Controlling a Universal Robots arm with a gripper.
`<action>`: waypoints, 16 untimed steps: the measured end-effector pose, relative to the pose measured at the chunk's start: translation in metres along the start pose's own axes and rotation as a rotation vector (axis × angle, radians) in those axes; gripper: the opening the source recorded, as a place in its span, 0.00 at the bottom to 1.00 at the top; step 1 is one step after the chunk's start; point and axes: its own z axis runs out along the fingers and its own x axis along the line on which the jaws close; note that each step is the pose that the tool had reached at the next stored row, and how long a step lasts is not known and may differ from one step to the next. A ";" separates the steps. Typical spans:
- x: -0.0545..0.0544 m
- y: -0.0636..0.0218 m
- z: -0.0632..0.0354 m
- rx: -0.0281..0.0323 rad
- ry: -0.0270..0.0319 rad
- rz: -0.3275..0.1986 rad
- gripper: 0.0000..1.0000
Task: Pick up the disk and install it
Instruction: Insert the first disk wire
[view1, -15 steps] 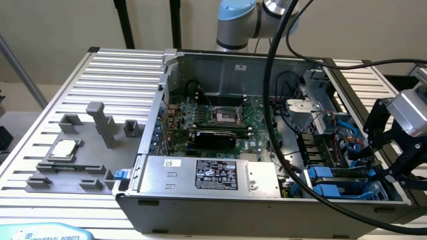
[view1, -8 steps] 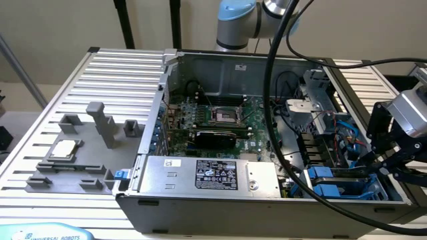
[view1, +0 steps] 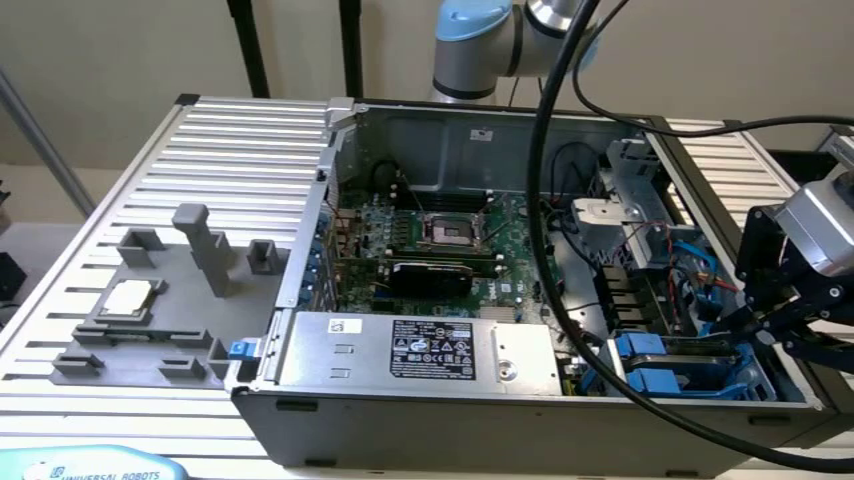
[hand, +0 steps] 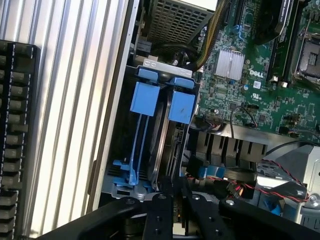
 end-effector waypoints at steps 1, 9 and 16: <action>0.000 0.0000 0.0000 0.0001 -0.0007 0.000 0.17; -0.003 0.0144 -0.0003 0.0043 -0.0027 -0.003 0.17; -0.007 0.0367 0.0008 0.0097 -0.0017 0.006 0.17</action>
